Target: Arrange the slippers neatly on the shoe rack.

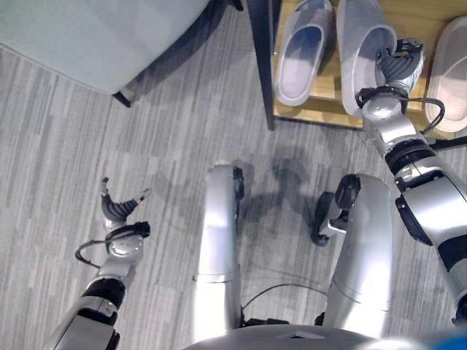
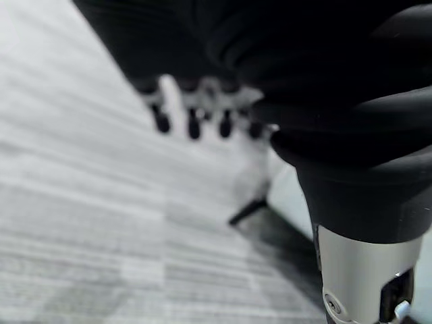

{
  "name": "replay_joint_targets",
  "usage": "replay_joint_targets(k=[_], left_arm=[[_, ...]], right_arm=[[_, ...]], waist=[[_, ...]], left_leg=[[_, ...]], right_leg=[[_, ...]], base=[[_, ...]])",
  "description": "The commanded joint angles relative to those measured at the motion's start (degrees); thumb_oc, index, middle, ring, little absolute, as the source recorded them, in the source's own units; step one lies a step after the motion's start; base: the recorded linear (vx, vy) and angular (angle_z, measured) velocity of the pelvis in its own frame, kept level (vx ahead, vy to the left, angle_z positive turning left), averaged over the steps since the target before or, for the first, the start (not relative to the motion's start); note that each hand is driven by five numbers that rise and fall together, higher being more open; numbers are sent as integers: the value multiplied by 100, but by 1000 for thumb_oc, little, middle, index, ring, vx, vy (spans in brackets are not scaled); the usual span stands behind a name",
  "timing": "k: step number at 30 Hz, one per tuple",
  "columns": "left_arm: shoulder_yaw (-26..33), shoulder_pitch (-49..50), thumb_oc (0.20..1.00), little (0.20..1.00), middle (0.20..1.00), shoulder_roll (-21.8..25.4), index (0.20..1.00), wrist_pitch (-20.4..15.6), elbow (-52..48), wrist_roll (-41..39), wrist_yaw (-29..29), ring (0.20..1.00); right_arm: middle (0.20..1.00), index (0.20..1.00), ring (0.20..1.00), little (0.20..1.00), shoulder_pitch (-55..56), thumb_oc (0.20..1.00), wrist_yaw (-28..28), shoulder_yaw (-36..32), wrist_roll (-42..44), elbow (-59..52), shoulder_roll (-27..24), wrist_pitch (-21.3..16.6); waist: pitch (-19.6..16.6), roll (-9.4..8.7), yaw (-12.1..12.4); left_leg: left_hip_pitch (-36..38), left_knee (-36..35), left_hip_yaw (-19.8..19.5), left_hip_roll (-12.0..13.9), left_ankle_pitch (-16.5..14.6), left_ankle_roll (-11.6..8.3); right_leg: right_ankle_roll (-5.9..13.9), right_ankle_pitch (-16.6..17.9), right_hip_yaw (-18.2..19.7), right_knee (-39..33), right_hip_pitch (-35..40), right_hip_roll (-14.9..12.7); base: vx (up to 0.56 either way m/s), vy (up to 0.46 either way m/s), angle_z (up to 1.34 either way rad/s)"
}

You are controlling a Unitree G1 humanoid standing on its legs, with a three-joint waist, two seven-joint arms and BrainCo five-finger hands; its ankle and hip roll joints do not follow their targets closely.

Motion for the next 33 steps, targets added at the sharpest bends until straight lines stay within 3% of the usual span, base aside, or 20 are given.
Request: replay_joint_targets(k=[1,5,10,11,12,17,23,33], left_arm=[[-47,-280,1000,1000,1000,161,1000,-189,-56,-75,17,1000],[-9,-128,1000,1000,1000,213,1000,-251,-371,-95,-6,1000],[46,-223,1000,1000,1000,151,1000,-256,-70,-173,32,1000],[26,-263,1000,1000,1000,144,1000,-255,-43,-163,25,1000],[7,-266,1000,1000,1000,154,1000,-256,-81,-149,28,1000],[-48,-55,1000,1000,1000,248,1000,-255,-410,-2,-10,1000],[-346,-230,1000,1000,1000,79,1000,-200,47,-30,-152,1000],[-399,-321,1000,1000,1000,58,1000,-86,186,38,-224,1000]], right_arm=[[200,200,200,200,-908,200,-175,-54,206,-195,-196,-309],[200,200,200,200,-953,200,-266,-32,142,68,-160,-229],[200,200,200,200,-908,200,-354,-60,149,57,-66,-229],[485,485,485,485,-915,485,-360,-50,141,79,-68,-232],[1000,1000,1000,1000,-930,1000,-373,-30,115,76,-69,-217],[1000,1000,1000,1000,-1083,1000,-425,-15,10,56,-60,-172],[1000,1000,1000,1000,-1150,1000,-562,-105,309,87,204,-406],[1000,1000,1000,1000,-629,1000,-863,-533,495,-845,553,-592]], waist=[[587,155,175],[587,222,223],[587,180,211],[587,181,216],[587,190,225],[587,235,303],[587,206,294],[587,91,226]], left_leg=[[328,-66,-139,-12,-539,408],[328,-75,-159,-14,-535,402],[328,-62,-160,-36,-526,395],[328,-68,-158,-31,-532,390],[328,-74,-157,-32,-533,390],[328,-102,-212,-69,-486,389],[328,-44,-219,-66,-508,393],[328,-82,-140,-58,-491,374]], right_leg=[[-373,-243,367,-137,329,50],[-400,-269,360,-120,329,28],[-397,-280,393,-80,329,25],[-397,-283,390,-90,329,19],[-401,-287,387,-92,329,16],[-400,-270,367,-120,329,8],[-394,-242,360,-113,329,18],[-373,-204,405,-132,329,22]], base=[[0,0,0],[1,1,1],[1,0,1],[0,0,0],[0,0,0],[0,0,0],[0,0,0],[0,0,0]])
